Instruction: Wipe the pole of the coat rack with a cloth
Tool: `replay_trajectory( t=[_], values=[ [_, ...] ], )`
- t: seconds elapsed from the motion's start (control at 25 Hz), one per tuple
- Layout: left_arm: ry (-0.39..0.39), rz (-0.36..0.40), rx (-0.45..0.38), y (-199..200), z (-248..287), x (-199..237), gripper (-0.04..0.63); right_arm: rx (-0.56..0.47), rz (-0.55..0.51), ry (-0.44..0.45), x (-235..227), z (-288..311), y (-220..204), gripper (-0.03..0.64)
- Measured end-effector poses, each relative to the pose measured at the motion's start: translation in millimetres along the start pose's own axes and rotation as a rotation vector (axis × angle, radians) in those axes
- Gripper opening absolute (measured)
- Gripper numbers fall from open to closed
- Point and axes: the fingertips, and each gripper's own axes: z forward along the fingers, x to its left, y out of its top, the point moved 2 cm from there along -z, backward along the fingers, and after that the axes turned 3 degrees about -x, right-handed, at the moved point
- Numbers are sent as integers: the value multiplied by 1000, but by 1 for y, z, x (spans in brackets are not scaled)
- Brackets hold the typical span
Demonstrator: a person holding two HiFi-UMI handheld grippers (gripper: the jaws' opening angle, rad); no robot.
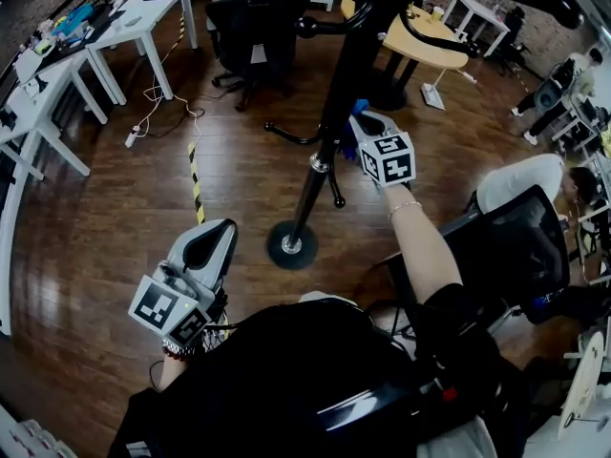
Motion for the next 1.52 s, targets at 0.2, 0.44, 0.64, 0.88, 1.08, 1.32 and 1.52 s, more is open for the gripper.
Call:
replay_trajectory(
  t=[0.2,0.44,0.64,0.88,1.08,1.32,1.52],
  values=[
    [45,8,27,-5,5,-4,6,73,-144,-207,-37,-9,-4,23],
    [34,42,33,1,14,-15,6,-332,35,-274,-90,-96,97,23],
    [22,28,66,-6,35,-17,6,-796,172,-313,-126,-219,211,23],
    [-39,80,40,11,56,-29,6,-877,100,-70,-156,-235,331,23],
    [10,80,-26,27,45,-26,6,-797,168,-55,-191,-181,372,23],
    [120,66,-65,33,20,-5,6,-742,130,18,-177,-123,379,23],
    [169,55,-41,24,4,7,6,-726,-33,161,-141,-120,385,23]
  ],
)
